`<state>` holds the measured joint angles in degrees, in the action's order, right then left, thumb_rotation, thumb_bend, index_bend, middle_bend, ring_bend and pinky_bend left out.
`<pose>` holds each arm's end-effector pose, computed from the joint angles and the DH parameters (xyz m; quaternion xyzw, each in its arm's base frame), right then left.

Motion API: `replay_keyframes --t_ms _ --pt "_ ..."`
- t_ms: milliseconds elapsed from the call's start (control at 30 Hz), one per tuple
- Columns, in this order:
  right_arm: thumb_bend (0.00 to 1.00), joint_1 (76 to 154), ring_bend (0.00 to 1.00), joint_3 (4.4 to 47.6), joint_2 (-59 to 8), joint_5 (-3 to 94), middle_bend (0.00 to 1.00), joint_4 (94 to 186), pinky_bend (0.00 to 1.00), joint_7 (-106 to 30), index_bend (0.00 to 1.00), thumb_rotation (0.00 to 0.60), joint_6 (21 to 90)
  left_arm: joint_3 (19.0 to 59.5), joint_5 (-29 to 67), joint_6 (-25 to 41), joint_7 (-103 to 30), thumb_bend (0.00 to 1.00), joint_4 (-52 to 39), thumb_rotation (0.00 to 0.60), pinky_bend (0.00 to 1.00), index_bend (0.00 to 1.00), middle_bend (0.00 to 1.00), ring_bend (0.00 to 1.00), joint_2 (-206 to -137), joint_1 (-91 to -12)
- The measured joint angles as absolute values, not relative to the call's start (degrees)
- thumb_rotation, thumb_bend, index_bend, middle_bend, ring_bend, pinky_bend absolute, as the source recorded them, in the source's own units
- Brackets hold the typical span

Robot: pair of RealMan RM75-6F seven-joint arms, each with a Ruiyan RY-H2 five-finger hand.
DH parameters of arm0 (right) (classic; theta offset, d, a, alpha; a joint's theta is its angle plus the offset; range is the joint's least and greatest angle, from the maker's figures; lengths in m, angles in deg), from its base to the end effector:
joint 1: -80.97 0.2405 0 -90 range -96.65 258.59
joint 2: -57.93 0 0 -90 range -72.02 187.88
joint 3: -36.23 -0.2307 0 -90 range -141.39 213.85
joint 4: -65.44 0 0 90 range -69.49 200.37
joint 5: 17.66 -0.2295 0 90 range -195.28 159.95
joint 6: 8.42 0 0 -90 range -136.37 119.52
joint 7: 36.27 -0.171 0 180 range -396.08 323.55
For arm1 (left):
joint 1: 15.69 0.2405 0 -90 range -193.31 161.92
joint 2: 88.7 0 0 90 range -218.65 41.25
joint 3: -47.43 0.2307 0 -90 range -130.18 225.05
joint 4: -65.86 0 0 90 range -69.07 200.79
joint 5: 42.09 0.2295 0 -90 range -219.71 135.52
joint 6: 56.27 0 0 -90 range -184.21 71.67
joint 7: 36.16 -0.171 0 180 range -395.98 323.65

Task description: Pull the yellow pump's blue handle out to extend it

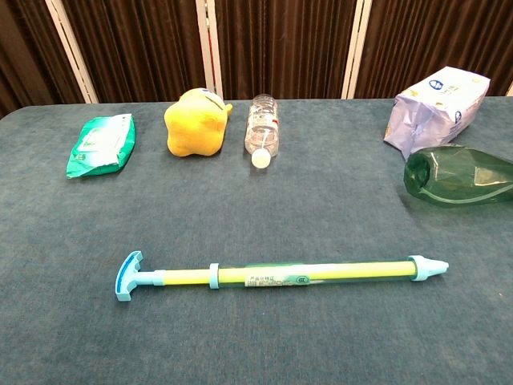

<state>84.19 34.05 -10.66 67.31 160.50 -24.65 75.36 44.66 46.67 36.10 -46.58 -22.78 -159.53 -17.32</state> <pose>-0.2860 -0.1950 0.0971 0.6101 -0.3872 0.3441 0.5995 -0.2913 0.1897 0.1173 -0.5927 -0.3206 -0.3763 0.6359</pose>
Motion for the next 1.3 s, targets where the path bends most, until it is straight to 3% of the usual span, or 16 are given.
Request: replay_keyframes --t_ms 200,300,433,600,867,1300 --pt "0.03 84.2 0.00 34.2 -10.8 67.7 0.00 160.5 0.00 -24.5 0.09 0.600 75.5 44.6 46.7 35.9 -46.8 0.07 -22.8 0.600 0.02 0.00 0.00 0.00 -159.7 -17.4" --pt "0.07 84.3 0.00 34.4 -11.3 68.1 0.00 160.2 0.00 -24.5 0.20 0.600 75.4 44.6 47.1 36.3 -46.8 0.07 -22.7 0.600 0.02 0.00 0.00 0.00 -159.8 -17.5" --pt "0.19 84.9 0.00 35.1 -13.0 70.1 0.00 159.4 0.00 -25.3 0.40 0.600 74.7 44.6 47.3 36.3 -46.8 0.07 -22.0 0.600 0.02 0.00 0.00 0.00 -160.3 -17.6" --pt "0.24 86.1 0.00 36.5 -18.1 74.0 0.00 154.7 0.00 -25.9 0.50 0.600 73.8 44.6 46.6 34.6 -47.7 0.07 -21.5 0.600 0.02 0.00 0.00 0.00 -161.0 -18.2" --pt "0.28 88.7 0.00 37.9 -26.9 76.5 0.00 147.6 0.00 -25.4 0.50 0.600 69.9 44.9 46.8 33.8 -49.6 0.07 -21.2 0.600 0.02 0.00 0.00 0.00 -162.0 -18.7" --pt "0.30 92.0 0.00 35.8 -32.0 75.7 0.00 146.2 0.00 -23.9 0.47 0.600 66.7 44.7 46.1 33.2 -48.7 0.07 -20.9 0.600 0.02 0.00 0.00 0.00 -161.9 -18.9"
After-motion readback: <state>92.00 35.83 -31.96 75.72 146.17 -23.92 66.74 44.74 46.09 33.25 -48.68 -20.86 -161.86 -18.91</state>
